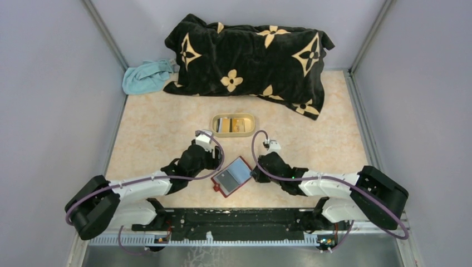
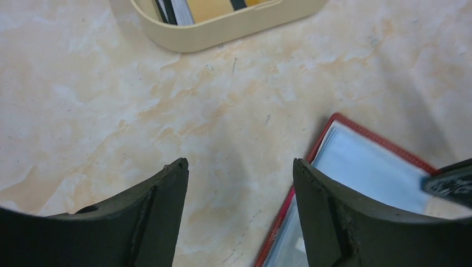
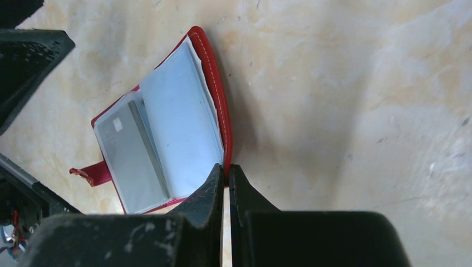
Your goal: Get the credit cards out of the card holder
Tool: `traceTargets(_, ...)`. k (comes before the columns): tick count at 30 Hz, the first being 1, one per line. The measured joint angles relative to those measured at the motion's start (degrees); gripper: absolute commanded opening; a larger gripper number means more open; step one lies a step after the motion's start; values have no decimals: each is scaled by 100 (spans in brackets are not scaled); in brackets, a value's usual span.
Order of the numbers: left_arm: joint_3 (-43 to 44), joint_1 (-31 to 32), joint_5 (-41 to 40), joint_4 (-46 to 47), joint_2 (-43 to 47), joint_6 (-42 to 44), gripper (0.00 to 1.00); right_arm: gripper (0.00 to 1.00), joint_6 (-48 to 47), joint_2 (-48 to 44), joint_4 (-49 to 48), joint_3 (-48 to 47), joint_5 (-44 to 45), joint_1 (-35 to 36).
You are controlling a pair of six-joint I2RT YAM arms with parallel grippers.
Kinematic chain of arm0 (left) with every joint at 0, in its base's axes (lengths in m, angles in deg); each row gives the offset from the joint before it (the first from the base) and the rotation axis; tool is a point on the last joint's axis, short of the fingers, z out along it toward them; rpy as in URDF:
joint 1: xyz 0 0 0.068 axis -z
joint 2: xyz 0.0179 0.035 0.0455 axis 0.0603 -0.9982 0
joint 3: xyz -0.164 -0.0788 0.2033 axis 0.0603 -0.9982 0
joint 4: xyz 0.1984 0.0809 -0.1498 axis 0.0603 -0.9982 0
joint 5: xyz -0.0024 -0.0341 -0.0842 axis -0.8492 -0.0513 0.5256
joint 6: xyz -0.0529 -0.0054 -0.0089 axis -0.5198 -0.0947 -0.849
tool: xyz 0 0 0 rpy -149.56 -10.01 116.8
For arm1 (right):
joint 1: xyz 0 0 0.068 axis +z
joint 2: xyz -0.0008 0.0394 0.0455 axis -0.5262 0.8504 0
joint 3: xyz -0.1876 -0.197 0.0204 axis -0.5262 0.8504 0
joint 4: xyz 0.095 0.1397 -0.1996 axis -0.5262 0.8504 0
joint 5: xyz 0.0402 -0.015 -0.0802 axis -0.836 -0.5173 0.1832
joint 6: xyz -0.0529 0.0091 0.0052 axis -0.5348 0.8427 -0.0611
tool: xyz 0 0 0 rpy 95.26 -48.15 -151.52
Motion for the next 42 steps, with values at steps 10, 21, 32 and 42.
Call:
traceTargets(10,-529,2,234,256,1429,-1104,66,0,1692,-103,-52,382,1316,964)
traceTargets(21,-863,7,-186,-282,2796,-1532,69,0,2122,455,-1071,369,2258,874)
traceTargets(32,-1014,7,-249,-450,2933,-1652,78,52,2175,540,-1349,289,2708,682)
traceTargets(42,-1021,7,-267,-50,2284,-1648,78,44,1373,-476,-280,-177,3451,1222)
